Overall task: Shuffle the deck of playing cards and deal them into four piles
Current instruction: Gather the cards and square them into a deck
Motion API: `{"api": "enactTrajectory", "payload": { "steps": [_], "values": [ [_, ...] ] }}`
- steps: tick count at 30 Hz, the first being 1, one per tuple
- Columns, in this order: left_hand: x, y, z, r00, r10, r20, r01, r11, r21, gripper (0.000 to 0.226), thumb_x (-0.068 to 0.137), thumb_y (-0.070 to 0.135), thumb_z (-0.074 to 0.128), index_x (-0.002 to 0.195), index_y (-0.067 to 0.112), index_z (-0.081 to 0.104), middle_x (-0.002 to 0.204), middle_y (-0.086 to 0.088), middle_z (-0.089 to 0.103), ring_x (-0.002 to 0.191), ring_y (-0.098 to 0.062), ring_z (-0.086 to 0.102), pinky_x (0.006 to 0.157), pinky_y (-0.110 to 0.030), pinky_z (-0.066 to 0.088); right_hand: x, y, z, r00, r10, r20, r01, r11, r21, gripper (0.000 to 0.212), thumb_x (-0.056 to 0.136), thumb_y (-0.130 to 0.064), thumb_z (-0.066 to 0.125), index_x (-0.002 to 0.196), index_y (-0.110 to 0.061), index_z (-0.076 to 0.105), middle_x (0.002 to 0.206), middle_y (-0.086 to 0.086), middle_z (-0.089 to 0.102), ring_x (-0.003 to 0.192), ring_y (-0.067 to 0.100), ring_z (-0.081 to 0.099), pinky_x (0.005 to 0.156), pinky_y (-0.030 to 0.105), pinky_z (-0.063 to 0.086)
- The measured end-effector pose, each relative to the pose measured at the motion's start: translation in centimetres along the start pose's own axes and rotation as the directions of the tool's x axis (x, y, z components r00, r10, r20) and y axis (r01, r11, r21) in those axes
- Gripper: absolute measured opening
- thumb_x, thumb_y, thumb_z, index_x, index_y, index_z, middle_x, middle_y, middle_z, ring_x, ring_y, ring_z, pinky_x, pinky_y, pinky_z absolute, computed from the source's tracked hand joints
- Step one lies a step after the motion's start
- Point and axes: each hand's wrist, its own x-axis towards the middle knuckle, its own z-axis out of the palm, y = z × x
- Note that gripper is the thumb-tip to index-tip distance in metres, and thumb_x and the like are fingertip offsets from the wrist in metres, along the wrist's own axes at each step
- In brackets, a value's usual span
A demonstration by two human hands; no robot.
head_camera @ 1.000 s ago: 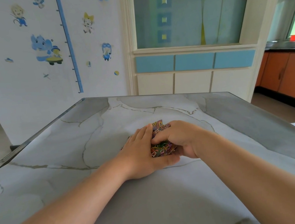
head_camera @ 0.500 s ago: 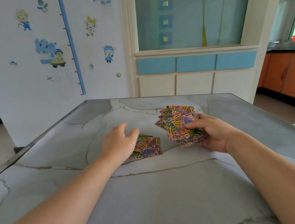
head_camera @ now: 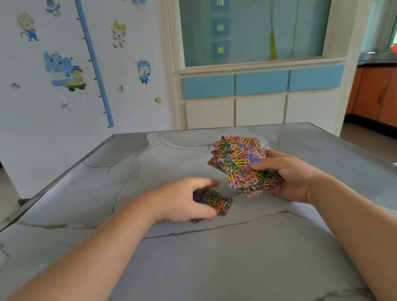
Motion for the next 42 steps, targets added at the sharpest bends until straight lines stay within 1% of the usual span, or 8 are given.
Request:
{"api": "enactTrajectory", "payload": {
  "steps": [5, 10, 17, 22, 27, 32, 36, 42],
  "values": [
    [-0.1, 0.0, -1.9, 0.992, -0.102, 0.069, 0.088, 0.98, 0.177, 0.1, 0.076, 0.041, 0.079, 0.153, 0.02, 0.02, 0.139, 0.006, 0.048, 0.124, -0.012, 0.049, 0.104, -0.027, 0.039, 0.1, 0.0, 0.0, 1.0, 0.008, -0.006, -0.008, 1.0, 0.003, 0.034, 0.087, 0.005, 0.059, 0.118, -0.006, 0.062, 0.106, 0.017, 0.075, 0.084, 0.028, 0.076, 0.064, 0.035, 0.06],
    [-0.1, 0.6, -2.4, 0.975, -0.21, 0.069, 0.186, 0.949, 0.255, 0.069, 0.069, 0.051, 0.081, 0.125, 0.02, 0.055, 0.09, 0.012, 0.058, 0.078, -0.004, 0.056, 0.062, -0.019, 0.04, 0.2, 0.0, 0.3, 1.0, 0.018, 0.01, -0.018, 0.999, -0.035, 0.04, 0.086, 0.005, 0.06, 0.124, -0.007, 0.06, 0.111, 0.018, 0.073, 0.085, 0.029, 0.075, 0.066, 0.037, 0.061],
    [0.0, 0.5, -1.9, 0.972, -0.235, -0.016, 0.236, 0.97, 0.062, 0.055, 0.065, 0.031, 0.088, 0.105, 0.015, 0.054, 0.101, -0.001, 0.065, 0.094, -0.018, 0.064, 0.071, -0.026, 0.048, -0.1, 0.0, 0.2, 0.995, 0.004, 0.098, 0.001, 0.999, -0.052, 0.051, 0.073, 0.002, 0.07, 0.122, -0.008, 0.06, 0.11, 0.016, 0.073, 0.085, 0.028, 0.074, 0.065, 0.035, 0.06],
    [0.9, -0.5, -1.2, 0.923, -0.202, -0.327, 0.093, 0.943, -0.32, 0.026, 0.077, 0.001, 0.064, 0.1, 0.013, 0.059, 0.091, -0.009, 0.066, 0.076, -0.018, 0.058, 0.062, -0.022, 0.043, -0.1, 0.2, 0.6, 0.987, 0.01, 0.162, -0.002, 0.999, -0.047, 0.046, 0.075, 0.005, 0.068, 0.12, -0.005, 0.063, 0.104, 0.016, 0.075, 0.081, 0.027, 0.075, 0.063, 0.034, 0.059],
    [1.5, -0.1, 0.2, 0.913, -0.241, -0.328, -0.157, 0.536, -0.83, 0.025, 0.088, 0.011, 0.046, 0.096, 0.012, 0.07, 0.097, -0.014, 0.067, 0.081, -0.025, 0.059, 0.065, -0.03, 0.046, 0.3, 1.0, 2.3, 0.992, -0.058, 0.11, 0.07, 0.992, -0.103, 0.043, 0.078, 0.007, 0.066, 0.119, -0.006, 0.062, 0.104, 0.016, 0.075, 0.081, 0.027, 0.075, 0.062, 0.033, 0.059],
    [1.9, -0.1, 1.3, 0.801, 0.01, -0.598, -0.383, 0.777, -0.499, 0.041, 0.07, 0.024, 0.08, 0.108, 0.025, 0.066, 0.104, 0.004, 0.076, 0.095, -0.015, 0.071, 0.081, -0.028, 0.056, 0.7, 1.1, 4.3, 0.965, -0.26, 0.034, 0.257, 0.908, -0.33, 0.051, 0.074, -0.003, 0.075, 0.121, -0.01, 0.056, 0.108, 0.015, 0.074, 0.084, 0.03, 0.072, 0.062, 0.04, 0.056],
    [1.8, -0.4, 0.4, 0.71, 0.072, -0.7, -0.544, 0.687, -0.481, 0.048, 0.07, 0.005, 0.078, 0.111, 0.027, 0.066, 0.104, 0.006, 0.077, 0.096, -0.013, 0.072, 0.08, -0.027, 0.057, 0.9, 0.5, 5.2, 0.919, -0.393, 0.027, 0.376, 0.854, -0.358, 0.058, 0.068, -0.009, 0.081, 0.119, -0.019, 0.057, 0.107, 0.004, 0.075, 0.094, 0.024, 0.074, 0.066, 0.037, 0.06],
    [1.3, -1.3, 0.8, 0.792, 0.05, -0.609, -0.484, 0.659, -0.576, 0.054, 0.067, 0.009, 0.083, 0.114, 0.027, 0.063, 0.105, -0.003, 0.076, 0.095, -0.019, 0.073, 0.076, -0.032, 0.058, 0.7, 2.6, 4.4, 0.94, -0.34, 0.024, 0.312, 0.83, -0.462, 0.067, 0.066, -0.009, 0.09, 0.122, -0.023, 0.056, 0.109, -0.004, 0.076, 0.1, 0.014, 0.072, 0.083, 0.033, 0.059]
  ]
}}
